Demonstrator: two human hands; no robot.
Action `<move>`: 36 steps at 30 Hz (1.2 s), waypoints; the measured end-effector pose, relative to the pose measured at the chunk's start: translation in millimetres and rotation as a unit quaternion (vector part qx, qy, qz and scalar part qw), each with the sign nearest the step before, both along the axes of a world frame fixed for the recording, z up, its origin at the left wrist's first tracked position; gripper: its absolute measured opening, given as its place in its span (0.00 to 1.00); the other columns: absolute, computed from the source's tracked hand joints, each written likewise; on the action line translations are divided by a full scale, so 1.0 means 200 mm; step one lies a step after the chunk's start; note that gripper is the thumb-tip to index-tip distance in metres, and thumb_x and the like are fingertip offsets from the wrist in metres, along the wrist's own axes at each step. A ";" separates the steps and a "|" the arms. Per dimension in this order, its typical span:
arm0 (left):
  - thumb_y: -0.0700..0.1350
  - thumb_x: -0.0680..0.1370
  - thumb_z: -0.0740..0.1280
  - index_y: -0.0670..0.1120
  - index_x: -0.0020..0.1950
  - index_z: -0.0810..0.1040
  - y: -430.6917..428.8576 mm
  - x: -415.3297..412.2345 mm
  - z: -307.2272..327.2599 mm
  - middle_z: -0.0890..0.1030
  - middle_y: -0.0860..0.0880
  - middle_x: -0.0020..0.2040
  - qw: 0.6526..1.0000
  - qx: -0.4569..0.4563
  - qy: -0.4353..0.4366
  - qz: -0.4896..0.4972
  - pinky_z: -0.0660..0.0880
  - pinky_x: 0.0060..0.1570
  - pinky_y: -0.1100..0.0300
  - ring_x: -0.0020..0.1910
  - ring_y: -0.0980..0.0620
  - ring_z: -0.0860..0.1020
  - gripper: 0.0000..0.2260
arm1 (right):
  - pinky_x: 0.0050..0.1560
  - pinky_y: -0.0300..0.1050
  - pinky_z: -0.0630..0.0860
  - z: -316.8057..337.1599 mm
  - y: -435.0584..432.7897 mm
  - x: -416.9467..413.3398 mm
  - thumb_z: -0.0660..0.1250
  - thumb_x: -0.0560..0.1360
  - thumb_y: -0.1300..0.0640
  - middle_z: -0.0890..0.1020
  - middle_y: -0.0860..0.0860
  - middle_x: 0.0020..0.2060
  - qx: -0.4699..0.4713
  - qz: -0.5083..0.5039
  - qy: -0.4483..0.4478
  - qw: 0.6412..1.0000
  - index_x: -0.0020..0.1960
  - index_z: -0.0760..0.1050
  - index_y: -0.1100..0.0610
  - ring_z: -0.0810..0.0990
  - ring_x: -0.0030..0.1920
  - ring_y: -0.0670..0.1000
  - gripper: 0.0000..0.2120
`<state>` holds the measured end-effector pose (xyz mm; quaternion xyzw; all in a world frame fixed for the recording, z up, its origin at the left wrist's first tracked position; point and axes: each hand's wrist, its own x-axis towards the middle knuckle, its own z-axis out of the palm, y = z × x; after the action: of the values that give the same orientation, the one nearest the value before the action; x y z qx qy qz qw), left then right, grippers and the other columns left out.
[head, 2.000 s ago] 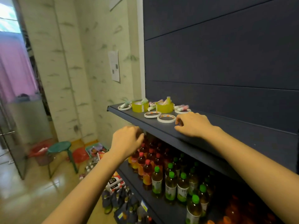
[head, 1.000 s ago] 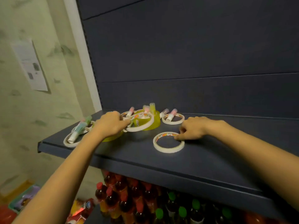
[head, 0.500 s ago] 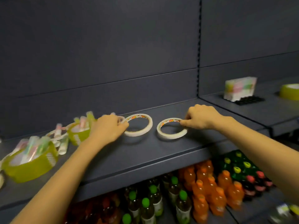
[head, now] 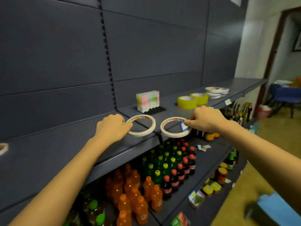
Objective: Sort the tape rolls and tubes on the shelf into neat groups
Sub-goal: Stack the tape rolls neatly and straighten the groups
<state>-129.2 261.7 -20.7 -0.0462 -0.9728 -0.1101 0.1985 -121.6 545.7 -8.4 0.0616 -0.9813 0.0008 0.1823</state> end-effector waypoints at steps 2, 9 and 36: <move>0.54 0.77 0.60 0.47 0.28 0.67 0.20 -0.06 0.00 0.70 0.50 0.27 1.000 -0.005 0.007 -0.011 0.59 0.29 0.61 0.28 0.52 0.67 0.19 | 0.29 0.42 0.61 0.01 0.20 -0.02 0.60 0.74 0.37 0.69 0.48 0.26 -0.007 -0.019 0.009 1.000 0.30 0.74 0.53 0.71 0.36 0.55 0.23; 0.53 0.76 0.61 0.47 0.27 0.66 0.82 -0.24 -0.05 0.70 0.50 0.27 0.999 0.034 0.017 -0.036 0.62 0.31 0.59 0.29 0.51 0.68 0.19 | 0.27 0.40 0.63 -0.02 0.80 -0.12 0.60 0.74 0.38 0.74 0.51 0.25 -0.045 -0.071 0.026 0.996 0.31 0.76 0.57 0.74 0.31 0.53 0.25; 0.55 0.78 0.59 0.45 0.35 0.73 2.24 -1.64 0.13 0.76 0.46 0.37 0.998 0.024 0.015 -0.049 0.70 0.43 0.55 0.42 0.42 0.76 0.18 | 0.28 0.39 0.66 0.02 2.17 -1.26 0.59 0.74 0.36 0.78 0.51 0.27 -0.103 -0.125 0.042 0.986 0.27 0.76 0.54 0.77 0.32 0.52 0.26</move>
<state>-456.5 709.6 4.4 -0.0910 -0.9634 -0.1419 0.2087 -374.5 979.0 -3.4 -0.0809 -0.9674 0.0760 0.2278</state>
